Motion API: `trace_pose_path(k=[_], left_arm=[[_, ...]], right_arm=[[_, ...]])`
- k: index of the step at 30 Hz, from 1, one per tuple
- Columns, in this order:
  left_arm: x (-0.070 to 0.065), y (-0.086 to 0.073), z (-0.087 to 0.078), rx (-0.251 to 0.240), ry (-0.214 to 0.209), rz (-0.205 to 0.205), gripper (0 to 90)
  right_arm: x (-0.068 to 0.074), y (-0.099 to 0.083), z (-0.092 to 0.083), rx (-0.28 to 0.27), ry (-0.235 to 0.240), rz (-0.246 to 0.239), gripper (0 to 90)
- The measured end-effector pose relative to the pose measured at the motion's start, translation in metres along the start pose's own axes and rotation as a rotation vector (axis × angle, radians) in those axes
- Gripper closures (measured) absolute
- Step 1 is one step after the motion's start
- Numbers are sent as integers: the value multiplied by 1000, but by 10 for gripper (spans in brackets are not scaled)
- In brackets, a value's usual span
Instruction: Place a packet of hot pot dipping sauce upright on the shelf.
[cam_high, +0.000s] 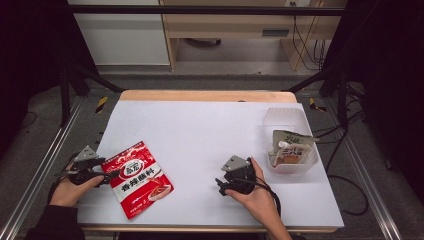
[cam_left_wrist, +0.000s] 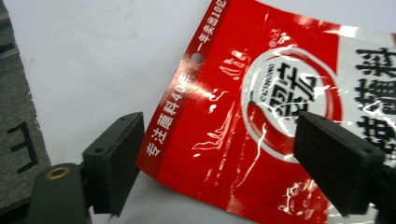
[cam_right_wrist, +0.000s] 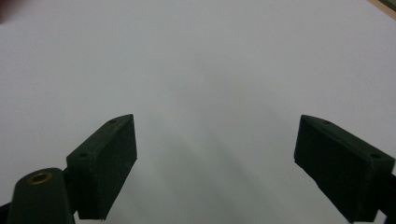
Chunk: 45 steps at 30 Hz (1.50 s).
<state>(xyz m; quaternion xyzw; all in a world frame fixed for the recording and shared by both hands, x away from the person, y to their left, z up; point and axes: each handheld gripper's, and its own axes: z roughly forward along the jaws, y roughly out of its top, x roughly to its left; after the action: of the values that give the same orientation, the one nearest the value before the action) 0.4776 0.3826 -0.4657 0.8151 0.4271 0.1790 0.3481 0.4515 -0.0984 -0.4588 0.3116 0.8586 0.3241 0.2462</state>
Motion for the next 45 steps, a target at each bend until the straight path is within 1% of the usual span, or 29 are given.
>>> trace_pose_path(k=[3,6,8,12,13,14,16,19,20,21,23,24,25,29,32,34,36,40,43,45], left_arm=[[-2,0,-3,-14,-16,-11,214],[-5,1,-6,-24,-45,-22,244],[-7,2,-6,-22,-59,-24,248],[-8,1,-3,7,-78,-19,252],[-8,0,-2,28,-76,-6,252],[-8,-1,0,37,-69,4,257],[-8,-2,2,41,-58,2,275],[-6,-2,2,43,-51,-3,336],[-6,-2,2,33,-32,-5,362],[-6,-2,2,34,-33,-8,402],[-5,-2,2,36,-28,-7,430],[-5,-2,2,34,-11,-3,462],[-5,-2,2,33,-5,-7,503],[-5,-2,2,32,26,-8,594],[-5,-2,2,46,32,-4,640],[-5,-2,3,45,40,-13,669],[-5,-1,3,48,52,-15,697],[-6,0,4,55,63,-21,737],[-7,1,4,57,79,-20,778],[-7,1,4,67,86,-13,807]], right_arm=[[0,0,0,1,1,-3,135],[0,0,0,0,3,-2,134],[1,0,0,1,5,-3,134],[1,0,1,3,6,-5,134],[1,0,1,3,7,-6,134],[1,0,1,5,7,-8,134],[1,0,1,6,10,-9,134],[1,0,2,5,12,-13,134],[1,0,2,6,11,-12,134],[1,0,2,7,12,-13,134],[2,0,2,8,13,-15,134],[2,0,2,7,13,-15,134],[2,0,2,7,12,-15,134],[1,0,2,8,13,-16,134],[2,1,2,8,14,-14,134],[2,1,2,7,14,-17,134],[2,1,3,8,14,-17,134],[2,1,3,8,14,-17,134],[2,1,3,7,13,-16,134],[2,1,3,6,13,-17,134]])
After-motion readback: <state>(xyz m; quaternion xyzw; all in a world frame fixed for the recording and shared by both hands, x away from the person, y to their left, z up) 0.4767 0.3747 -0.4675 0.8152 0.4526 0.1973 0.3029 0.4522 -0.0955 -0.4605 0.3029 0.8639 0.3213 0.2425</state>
